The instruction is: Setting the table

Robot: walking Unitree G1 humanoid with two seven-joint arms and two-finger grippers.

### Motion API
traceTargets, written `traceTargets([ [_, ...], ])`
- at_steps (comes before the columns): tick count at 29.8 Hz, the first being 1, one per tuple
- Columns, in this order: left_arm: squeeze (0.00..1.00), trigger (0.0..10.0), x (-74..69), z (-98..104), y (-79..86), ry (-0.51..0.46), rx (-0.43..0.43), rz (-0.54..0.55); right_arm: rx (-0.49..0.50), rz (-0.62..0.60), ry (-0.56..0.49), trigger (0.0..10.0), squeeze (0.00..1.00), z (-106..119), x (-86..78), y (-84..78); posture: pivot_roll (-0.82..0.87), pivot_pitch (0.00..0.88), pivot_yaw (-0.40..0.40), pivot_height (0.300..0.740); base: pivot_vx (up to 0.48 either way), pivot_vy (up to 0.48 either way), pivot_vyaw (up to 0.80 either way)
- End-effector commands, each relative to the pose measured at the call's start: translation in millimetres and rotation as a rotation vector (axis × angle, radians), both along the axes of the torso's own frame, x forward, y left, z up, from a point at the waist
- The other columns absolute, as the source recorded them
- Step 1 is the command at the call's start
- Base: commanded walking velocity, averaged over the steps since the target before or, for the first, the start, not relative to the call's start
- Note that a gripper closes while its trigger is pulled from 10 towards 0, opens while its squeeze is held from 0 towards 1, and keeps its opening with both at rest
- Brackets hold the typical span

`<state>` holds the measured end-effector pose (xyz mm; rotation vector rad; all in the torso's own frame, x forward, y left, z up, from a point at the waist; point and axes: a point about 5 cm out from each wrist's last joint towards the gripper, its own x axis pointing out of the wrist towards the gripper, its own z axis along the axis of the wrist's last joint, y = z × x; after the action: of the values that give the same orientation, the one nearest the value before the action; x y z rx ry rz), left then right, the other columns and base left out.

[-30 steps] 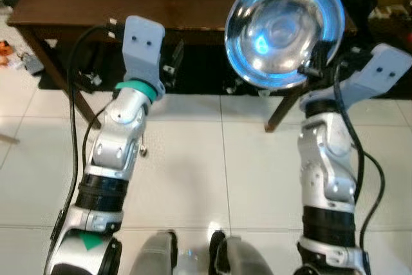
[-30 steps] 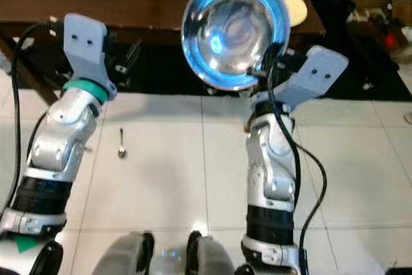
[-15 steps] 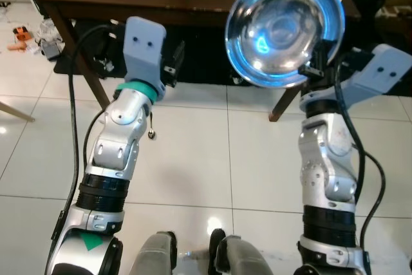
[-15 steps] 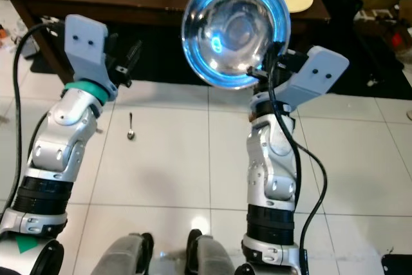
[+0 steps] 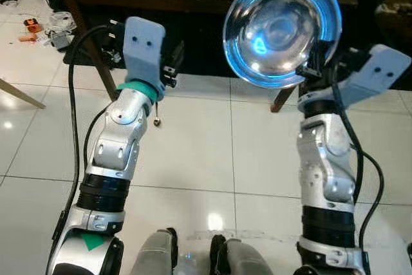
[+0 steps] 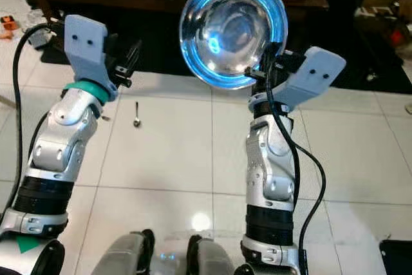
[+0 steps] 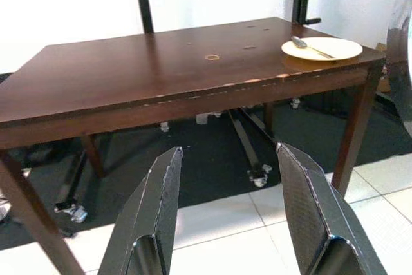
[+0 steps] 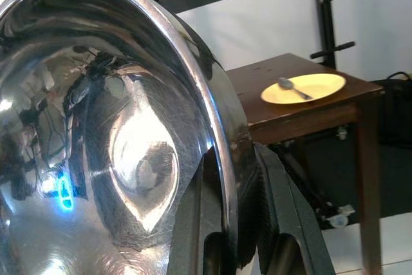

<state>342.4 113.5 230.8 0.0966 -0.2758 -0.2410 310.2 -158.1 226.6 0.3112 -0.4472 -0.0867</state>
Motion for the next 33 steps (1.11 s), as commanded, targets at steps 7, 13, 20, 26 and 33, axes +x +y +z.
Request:
traceTargets([
  [7,0.0,10.0,0.6,-7.7,0.8,0.038,0.005,0.016,-0.009,0.02,-0.016,10.0,0.0,3.9,-1.4,-0.4,0.16,0.084,0.039,0.74,0.0,0.0,0.8],
  [13,0.0,10.0,0.6,-7.9,0.7,0.039,0.007,0.017,-0.01,0.026,-0.017,10.0,0.0,3.7,-1.7,0.2,0.16,0.085,0.04,0.74,0.0,0.0,0.8],
  [20,0.0,10.0,1.8,-10.4,3.1,0.065,-0.007,0.048,-0.015,0.049,-0.025,10.0,0.0,4.5,-2.0,3.1,0.17,0.091,0.039,0.74,0.0,0.0,0.8],
  [26,0.0,10.0,2.5,-13.2,4.9,0.097,-0.026,0.056,-0.017,0.058,-0.027,10.0,0.0,5.1,-2.1,4.3,0.17,0.096,0.038,0.74,0.0,0.0,0.8],
  [33,0.0,10.0,2.9,-12.3,6.2,0.084,-0.009,0.078,-0.015,0.063,-0.032,10.0,0.0,6.0,-2.2,4.9,0.17,0.1,0.038,0.74,0.0,0.0,0.8],
])
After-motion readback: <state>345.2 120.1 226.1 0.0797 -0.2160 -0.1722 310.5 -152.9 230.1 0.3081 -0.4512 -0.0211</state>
